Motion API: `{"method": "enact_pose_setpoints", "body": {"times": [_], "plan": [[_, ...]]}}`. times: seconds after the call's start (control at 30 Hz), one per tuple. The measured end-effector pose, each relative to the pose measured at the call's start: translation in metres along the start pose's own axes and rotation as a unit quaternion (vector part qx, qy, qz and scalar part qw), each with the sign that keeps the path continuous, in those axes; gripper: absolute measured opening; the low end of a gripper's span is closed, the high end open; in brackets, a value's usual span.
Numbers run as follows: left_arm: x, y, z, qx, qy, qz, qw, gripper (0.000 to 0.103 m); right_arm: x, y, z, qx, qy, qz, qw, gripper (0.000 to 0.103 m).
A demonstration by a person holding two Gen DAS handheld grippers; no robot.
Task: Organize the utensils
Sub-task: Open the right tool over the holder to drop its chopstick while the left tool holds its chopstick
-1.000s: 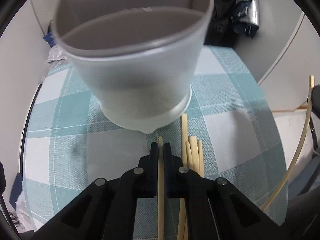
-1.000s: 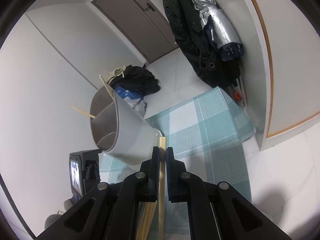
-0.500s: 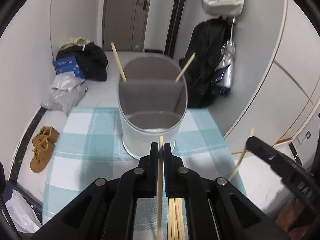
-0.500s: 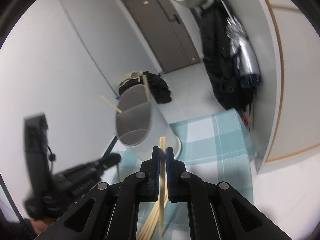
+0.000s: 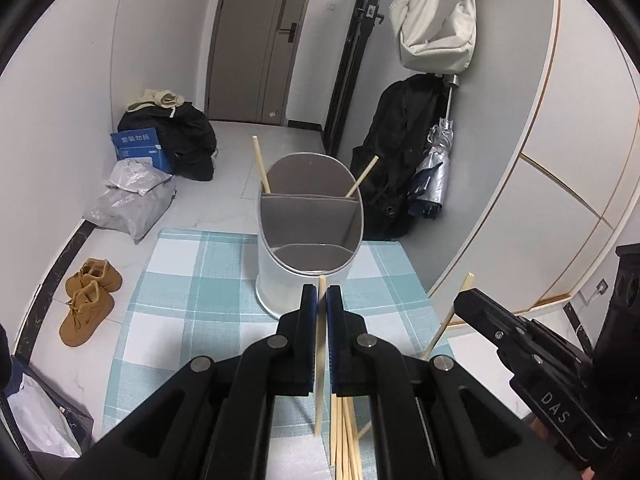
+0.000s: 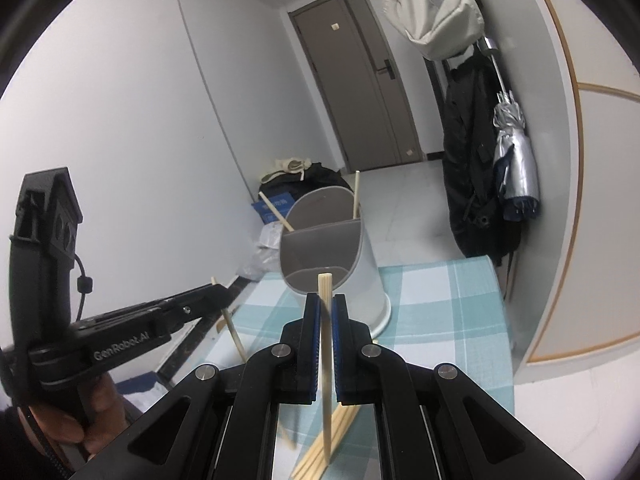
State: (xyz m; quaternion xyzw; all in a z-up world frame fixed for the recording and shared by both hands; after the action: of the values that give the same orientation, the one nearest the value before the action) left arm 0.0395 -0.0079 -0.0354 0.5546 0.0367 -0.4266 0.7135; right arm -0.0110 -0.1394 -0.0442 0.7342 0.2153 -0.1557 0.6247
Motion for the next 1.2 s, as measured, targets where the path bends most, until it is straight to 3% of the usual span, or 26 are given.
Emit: {"method": "enact_pose_setpoints", "body": {"times": [0.23,0.47,0.83,1.0,1.2], "plan": [[0.0,0.005,0.001,0.011,0.0,-0.007,0.9999,0.001,-0.003,0.008,-0.005,0.003,-0.007,0.019,1.0,0.005],[-0.007,0.013,0.004,-0.003,-0.026,-0.011,0.9996,0.001,-0.003,0.018,-0.011,0.009,-0.004,0.03,0.999,0.005],[-0.021,0.073,0.018,0.004,-0.042,0.012,0.999,0.001,-0.005,0.077,-0.016,0.009,0.019,0.048,0.999,0.0],[-0.022,0.082,0.011,0.008,-0.041,0.009,0.9991,0.001,0.012,0.079,-0.003,0.005,0.005,0.024,1.0,0.0],[-0.023,0.07,-0.003,0.011,-0.034,0.0,0.9994,0.001,0.064,0.046,0.04,0.02,-0.024,-0.08,0.996,0.003]]}}
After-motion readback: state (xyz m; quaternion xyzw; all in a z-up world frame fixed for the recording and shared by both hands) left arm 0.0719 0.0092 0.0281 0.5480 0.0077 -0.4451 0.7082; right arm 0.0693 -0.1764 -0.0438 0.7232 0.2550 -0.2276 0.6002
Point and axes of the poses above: each gripper's, at about its wrist camera, not at the fingertips, and x roughly the way its jaws point, z to its right, y to its top, the point moved 6 cm from there along x, roughly the way its jaws point, and after that the axes turned 15 degrees about -y, right-handed, at the moved point
